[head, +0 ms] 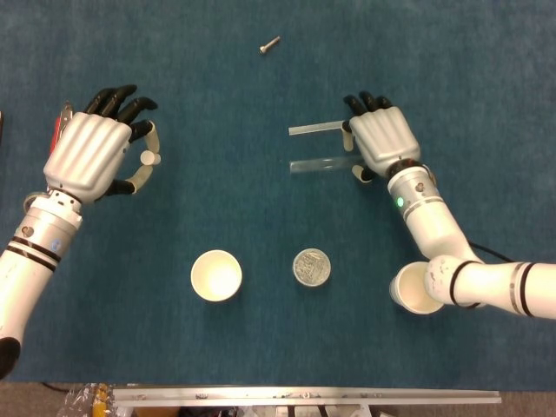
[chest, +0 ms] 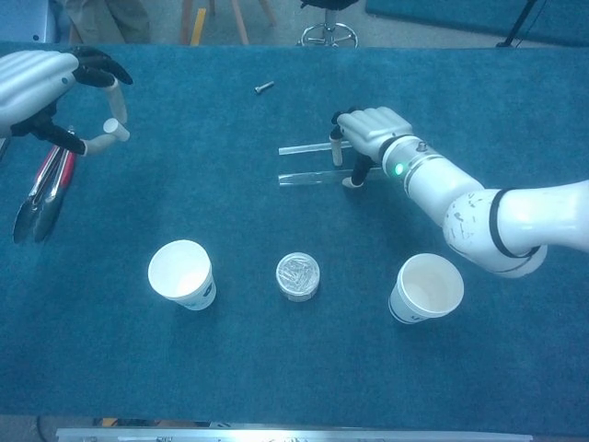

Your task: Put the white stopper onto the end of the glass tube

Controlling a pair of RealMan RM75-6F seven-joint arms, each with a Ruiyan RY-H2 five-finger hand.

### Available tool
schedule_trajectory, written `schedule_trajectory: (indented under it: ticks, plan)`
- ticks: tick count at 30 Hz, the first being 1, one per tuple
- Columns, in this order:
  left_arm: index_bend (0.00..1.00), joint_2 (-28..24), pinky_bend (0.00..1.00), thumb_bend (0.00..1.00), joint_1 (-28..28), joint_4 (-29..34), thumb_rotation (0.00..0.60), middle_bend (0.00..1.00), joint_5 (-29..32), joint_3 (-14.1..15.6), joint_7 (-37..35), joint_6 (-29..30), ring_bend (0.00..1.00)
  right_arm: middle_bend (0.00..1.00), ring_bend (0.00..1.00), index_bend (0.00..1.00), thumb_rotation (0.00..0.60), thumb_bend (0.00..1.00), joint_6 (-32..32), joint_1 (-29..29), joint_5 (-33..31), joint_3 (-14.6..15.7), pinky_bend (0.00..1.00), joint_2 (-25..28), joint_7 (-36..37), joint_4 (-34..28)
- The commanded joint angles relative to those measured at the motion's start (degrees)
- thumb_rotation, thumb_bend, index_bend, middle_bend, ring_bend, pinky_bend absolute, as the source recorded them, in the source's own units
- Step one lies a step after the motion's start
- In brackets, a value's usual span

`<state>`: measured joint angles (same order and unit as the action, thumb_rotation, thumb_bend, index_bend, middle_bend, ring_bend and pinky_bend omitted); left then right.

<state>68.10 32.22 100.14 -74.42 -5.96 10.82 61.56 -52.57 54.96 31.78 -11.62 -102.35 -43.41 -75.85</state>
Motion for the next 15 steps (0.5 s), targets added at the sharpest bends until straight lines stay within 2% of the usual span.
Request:
schedule_trajectory:
  ticks: [1, 15]
  plan:
    - [0.51, 0.11, 0.06, 0.34, -0.03, -0.19, 0.600, 0.20, -0.09, 0.03, -0.14, 0.00, 0.07, 0.12, 0.00, 0.51, 0.600, 0.19, 0.19, 0.10, -0.21, 0.12, 0.14, -0.24, 0.25, 0.42]
    - [0.51, 0.31, 0.06, 0.34, -0.30, -1.15, 0.600, 0.20, -0.69, 0.09, -1.28, 0.17, 0.06, 0.12, 0.00, 0.53, 0.600, 0.24, 0.34, 1.08, -1.46, 0.32, 0.14, -1.35, -0.09, 1.18]
